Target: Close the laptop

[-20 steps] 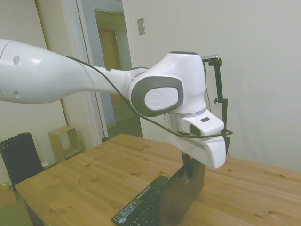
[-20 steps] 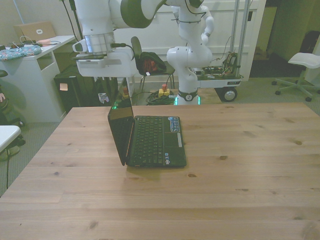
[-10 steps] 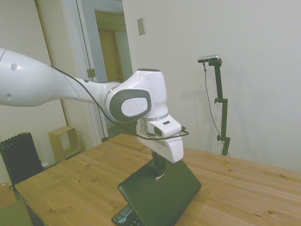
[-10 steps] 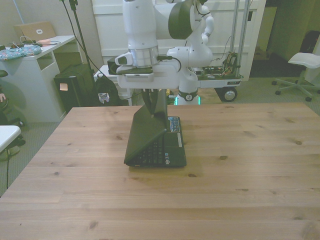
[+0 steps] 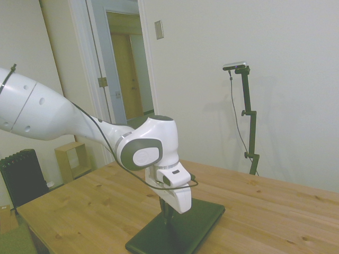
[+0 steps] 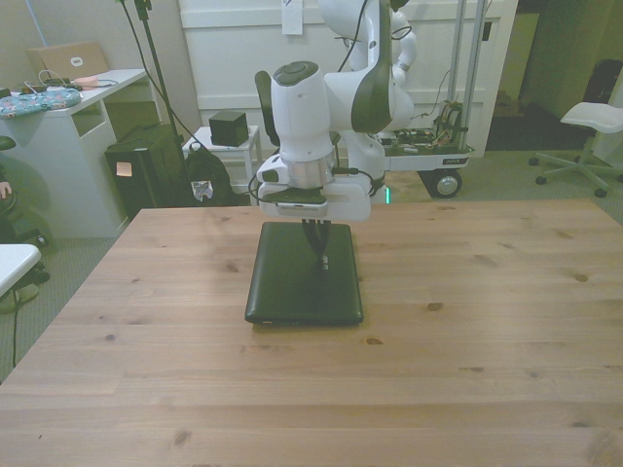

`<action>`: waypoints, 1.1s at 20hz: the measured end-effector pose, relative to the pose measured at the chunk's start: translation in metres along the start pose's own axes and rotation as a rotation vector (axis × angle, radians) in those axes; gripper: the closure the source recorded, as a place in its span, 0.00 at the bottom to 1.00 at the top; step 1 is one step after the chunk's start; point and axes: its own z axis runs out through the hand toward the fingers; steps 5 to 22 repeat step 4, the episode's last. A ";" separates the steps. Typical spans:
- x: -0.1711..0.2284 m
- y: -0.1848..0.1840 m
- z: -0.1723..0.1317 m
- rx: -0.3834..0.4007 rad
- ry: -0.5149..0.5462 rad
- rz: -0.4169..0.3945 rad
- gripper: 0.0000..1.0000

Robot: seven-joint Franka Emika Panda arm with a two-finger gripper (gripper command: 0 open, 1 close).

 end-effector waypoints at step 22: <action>-0.018 -0.022 -0.046 0.056 0.043 -0.029 1.00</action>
